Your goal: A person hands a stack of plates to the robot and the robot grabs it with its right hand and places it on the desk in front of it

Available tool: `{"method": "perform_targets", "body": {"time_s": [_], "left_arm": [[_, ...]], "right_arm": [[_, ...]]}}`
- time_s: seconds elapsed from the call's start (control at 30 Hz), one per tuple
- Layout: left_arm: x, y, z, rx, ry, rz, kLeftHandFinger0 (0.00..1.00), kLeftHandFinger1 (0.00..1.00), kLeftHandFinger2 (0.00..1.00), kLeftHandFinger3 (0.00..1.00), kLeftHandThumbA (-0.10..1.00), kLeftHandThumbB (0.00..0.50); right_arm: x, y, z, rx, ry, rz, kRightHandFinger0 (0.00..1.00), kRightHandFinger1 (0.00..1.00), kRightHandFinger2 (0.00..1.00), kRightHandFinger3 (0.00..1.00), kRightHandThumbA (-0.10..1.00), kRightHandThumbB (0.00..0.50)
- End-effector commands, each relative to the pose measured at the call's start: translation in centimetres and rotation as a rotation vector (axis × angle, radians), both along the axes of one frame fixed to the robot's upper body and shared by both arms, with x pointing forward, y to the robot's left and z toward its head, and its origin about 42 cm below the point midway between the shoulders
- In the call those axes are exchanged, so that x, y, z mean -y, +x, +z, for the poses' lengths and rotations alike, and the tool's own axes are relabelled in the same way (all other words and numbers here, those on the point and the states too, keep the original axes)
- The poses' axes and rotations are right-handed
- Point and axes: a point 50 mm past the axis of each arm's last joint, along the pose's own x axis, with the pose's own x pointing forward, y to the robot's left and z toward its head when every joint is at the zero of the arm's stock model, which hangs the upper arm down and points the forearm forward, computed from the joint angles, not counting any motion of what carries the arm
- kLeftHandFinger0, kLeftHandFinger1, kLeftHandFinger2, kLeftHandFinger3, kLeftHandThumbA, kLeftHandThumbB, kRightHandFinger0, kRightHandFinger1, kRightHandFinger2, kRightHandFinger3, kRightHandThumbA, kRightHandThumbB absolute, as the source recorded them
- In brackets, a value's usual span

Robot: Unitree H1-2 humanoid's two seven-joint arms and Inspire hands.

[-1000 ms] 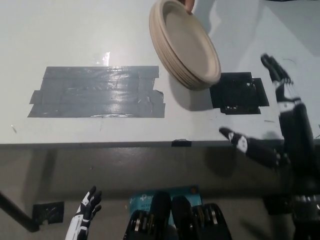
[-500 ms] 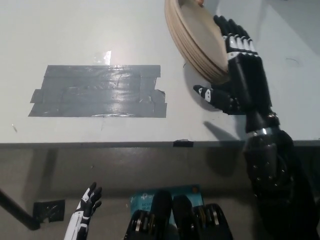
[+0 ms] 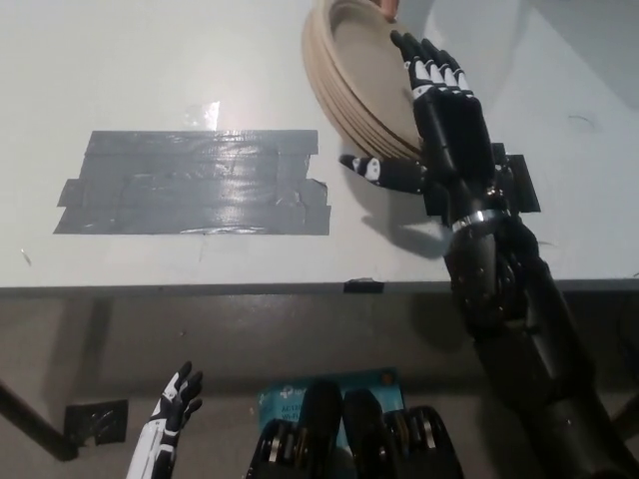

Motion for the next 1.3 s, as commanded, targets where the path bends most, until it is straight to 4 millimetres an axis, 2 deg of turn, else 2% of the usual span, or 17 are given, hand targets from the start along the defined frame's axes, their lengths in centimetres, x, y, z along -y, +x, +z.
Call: {"method": "perform_targets", "body": {"time_s": [0.0, 0.03, 0.13, 0.23, 0.33, 0.4, 0.43, 0.47, 0.57, 0.8, 0.87, 0.97, 1.27], "left_arm": [[-0.3, 0.1, 0.9, 0.066, 0.012, -0.002, 1.00, 1.00, 1.00, 1.00, 1.00, 0.185], [-0.3, 0.1, 1.0, 0.066, 0.012, -0.001, 1.00, 1.00, 1.00, 1.00, 1.00, 0.187], [-0.3, 0.1, 1.0, 0.066, 0.012, -0.001, 1.00, 1.00, 1.00, 1.00, 1.00, 0.188], [-0.3, 0.1, 1.0, 0.063, 0.008, 0.001, 1.00, 1.00, 1.00, 1.00, 1.00, 0.201], [-0.3, 0.1, 1.0, 0.065, 0.007, -0.002, 1.00, 1.00, 1.00, 1.00, 1.00, 0.202], [-0.3, 0.2, 1.1, 0.070, 0.004, 0.000, 1.00, 1.00, 1.00, 1.00, 1.00, 0.203], [-0.3, 0.3, 1.2, 0.073, 0.004, 0.000, 1.00, 1.00, 1.00, 1.00, 1.00, 0.203], [-0.3, 0.3, 1.2, 0.074, 0.009, -0.003, 1.00, 1.00, 1.00, 1.00, 1.00, 0.202], [-0.4, 0.6, 1.3, 0.078, 0.007, -0.001, 1.00, 1.00, 1.00, 1.00, 1.00, 0.206], [-0.3, 0.6, 1.2, 0.083, 0.003, -0.004, 1.00, 1.00, 1.00, 1.00, 1.00, 0.201], [-0.2, 0.6, 1.2, 0.083, 0.002, -0.005, 1.00, 1.00, 1.00, 1.00, 1.00, 0.206], [-0.2, 0.6, 1.4, 0.080, 0.003, -0.007, 1.00, 1.00, 1.00, 1.00, 1.00, 0.214], [-0.2, 0.9, 1.8, 0.091, 0.016, -0.014, 1.00, 1.00, 1.00, 1.00, 1.00, 0.198]], "right_arm": [[-1.1, 1.6, 3.6, 0.104, 0.015, -0.032, 1.00, 1.00, 1.00, 1.00, 1.00, 0.428], [-1.2, 2.2, 3.7, 0.103, 0.001, -0.056, 1.00, 1.00, 1.00, 1.00, 1.00, 0.429], [-1.2, 2.4, 3.7, 0.105, 0.000, -0.060, 1.00, 1.00, 1.00, 1.00, 1.00, 0.430], [-1.4, 3.5, 3.5, 0.117, -0.076, -0.171, 1.00, 1.00, 1.00, 1.00, 1.00, 0.434], [-1.5, 3.7, 3.3, 0.125, -0.089, -0.192, 1.00, 1.00, 1.00, 1.00, 1.00, 0.435], [-1.8, 3.9, 2.7, 0.132, -0.099, -0.222, 1.00, 1.00, 1.00, 1.00, 0.85, 0.435], [-1.9, 4.0, 2.8, 0.137, -0.100, -0.226, 1.00, 1.00, 1.00, 1.00, 0.84, 0.435], [-2.1, 4.0, 2.2, 0.111, -0.097, -0.177, 1.00, 1.00, 1.00, 1.00, 0.79, 0.483], [-2.6, 3.8, 2.2, 0.125, -0.108, -0.123, 1.00, 1.00, 1.00, 1.00, 0.75, 0.500], [-3.7, 3.4, 2.4, 0.109, -0.147, -0.030, 1.00, 1.00, 1.00, 1.00, 0.71, 0.500], [-3.9, 3.5, 2.5, 0.120, -0.157, -0.024, 1.00, 1.00, 1.00, 1.00, 0.67, 0.500], [-4.0, 3.7, 2.7, 0.121, -0.189, -0.025, 1.00, 1.00, 1.00, 1.00, 0.66, 0.500], [-4.0, 2.7, 4.0, 0.142, -0.182, 0.027, 1.00, 1.00, 1.00, 1.00, 0.79, 0.500]]}}
